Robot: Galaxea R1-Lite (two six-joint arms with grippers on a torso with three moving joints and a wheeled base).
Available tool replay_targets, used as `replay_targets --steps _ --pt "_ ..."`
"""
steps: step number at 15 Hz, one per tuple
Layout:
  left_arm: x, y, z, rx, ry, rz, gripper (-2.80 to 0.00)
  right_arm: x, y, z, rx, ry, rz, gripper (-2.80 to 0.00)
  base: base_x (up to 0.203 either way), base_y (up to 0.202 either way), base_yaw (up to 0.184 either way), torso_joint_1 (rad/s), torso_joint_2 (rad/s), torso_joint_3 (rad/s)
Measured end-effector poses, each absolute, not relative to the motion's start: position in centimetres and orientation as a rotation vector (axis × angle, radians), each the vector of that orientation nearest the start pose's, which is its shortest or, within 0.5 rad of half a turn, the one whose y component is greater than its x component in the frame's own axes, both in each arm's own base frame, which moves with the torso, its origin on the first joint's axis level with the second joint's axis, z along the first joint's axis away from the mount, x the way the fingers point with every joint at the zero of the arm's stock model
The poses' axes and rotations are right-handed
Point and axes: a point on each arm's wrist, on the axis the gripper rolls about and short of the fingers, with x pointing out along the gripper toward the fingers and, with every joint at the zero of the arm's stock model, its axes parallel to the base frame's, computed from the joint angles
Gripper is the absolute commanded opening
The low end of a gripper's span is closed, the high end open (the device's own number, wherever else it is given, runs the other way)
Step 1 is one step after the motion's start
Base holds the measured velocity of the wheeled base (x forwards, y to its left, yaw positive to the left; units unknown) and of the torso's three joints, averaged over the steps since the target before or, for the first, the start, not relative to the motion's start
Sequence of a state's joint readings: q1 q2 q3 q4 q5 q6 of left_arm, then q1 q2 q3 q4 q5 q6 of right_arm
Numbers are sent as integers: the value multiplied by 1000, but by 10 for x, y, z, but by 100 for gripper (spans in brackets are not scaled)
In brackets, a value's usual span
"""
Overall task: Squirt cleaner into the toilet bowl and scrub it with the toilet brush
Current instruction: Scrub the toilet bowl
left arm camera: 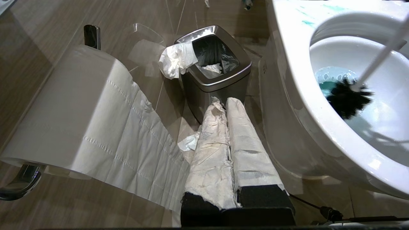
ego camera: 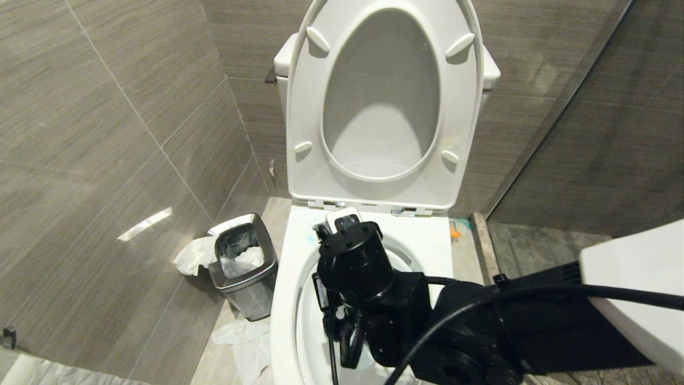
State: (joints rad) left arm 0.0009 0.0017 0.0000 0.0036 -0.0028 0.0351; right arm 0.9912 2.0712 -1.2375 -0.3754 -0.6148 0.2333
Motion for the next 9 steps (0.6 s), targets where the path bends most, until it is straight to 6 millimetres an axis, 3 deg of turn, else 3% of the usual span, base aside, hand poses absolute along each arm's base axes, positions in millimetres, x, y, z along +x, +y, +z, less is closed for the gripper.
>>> replay_targets --steps 5,9 --pt "-23 0 75 35 5 -2 -280 196 274 155 -100 391 302 -280 0 0 0 0 0 0" --pt "-23 0 75 35 5 -2 -280 203 240 165 -67 385 226 -280 0 0 0 0 0 0"
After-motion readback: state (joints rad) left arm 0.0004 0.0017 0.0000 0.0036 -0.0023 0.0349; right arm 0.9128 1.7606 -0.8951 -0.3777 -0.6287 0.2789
